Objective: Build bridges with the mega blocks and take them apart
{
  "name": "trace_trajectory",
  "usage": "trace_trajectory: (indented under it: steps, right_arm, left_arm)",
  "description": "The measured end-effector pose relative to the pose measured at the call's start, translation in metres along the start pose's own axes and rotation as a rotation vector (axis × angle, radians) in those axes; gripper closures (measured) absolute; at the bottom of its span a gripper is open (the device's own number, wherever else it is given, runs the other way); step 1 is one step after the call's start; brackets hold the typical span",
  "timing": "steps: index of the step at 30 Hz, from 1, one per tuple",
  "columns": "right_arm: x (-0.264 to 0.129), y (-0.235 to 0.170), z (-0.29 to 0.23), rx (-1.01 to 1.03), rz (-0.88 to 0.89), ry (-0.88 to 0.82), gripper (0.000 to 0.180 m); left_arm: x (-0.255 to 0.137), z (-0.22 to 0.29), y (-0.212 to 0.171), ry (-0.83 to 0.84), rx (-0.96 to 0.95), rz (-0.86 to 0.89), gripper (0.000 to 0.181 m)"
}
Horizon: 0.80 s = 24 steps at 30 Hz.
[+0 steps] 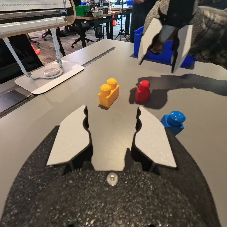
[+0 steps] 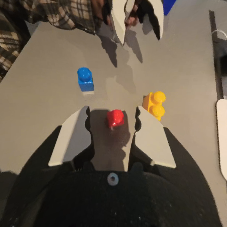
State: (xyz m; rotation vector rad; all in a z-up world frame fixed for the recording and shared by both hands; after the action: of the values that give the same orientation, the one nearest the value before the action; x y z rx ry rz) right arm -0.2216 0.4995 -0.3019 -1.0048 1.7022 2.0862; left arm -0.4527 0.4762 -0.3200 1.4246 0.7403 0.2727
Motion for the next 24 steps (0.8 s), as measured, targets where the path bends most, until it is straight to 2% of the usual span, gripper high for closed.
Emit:
trace_trajectory:
  steps: [6, 13, 14, 17, 21, 24]
  right_arm:
    - [0.014, -0.04, 0.014, 0.04, 0.022, 0.086, 0.121]
    - [0.042, -0.048, 0.018, 0.006, -0.003, 0.179, 0.14]
    - [0.044, -0.047, 0.018, 0.004, -0.002, 0.194, 0.145]
    - [0.05, -0.04, 0.021, 0.009, 0.001, 0.211, 0.146]
    - [0.058, -0.012, 0.025, 0.038, 0.07, 0.192, 0.146]
    - [0.071, 0.009, 0.021, 0.051, 0.046, 0.211, 0.146]
  left_arm:
    - [0.001, -0.003, -0.004, 0.006, -0.005, -0.014, 0.105]
    - [0.006, -0.002, -0.009, -0.001, 0.006, -0.051, 0.105]
    - [0.006, -0.002, -0.009, 0.0, 0.008, -0.052, 0.105]
    - [0.005, -0.002, -0.009, 0.005, 0.009, -0.054, 0.105]
    - [0.004, -0.003, -0.009, 0.009, 0.001, -0.05, 0.105]
    - [0.004, -0.004, -0.008, 0.011, 0.001, -0.05, 0.105]
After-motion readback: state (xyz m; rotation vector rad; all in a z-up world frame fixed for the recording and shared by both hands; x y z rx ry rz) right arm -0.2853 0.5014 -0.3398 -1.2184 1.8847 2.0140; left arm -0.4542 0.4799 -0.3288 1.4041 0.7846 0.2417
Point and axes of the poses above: each gripper's, where its closed fingertips meet, x out along the fingers, y out of its top, z = x × y across the jaws, the point moved 6 cm from there along -x, back along the fingers, and after that the axes turned 4 degrees about y, right-handed, at the moved point
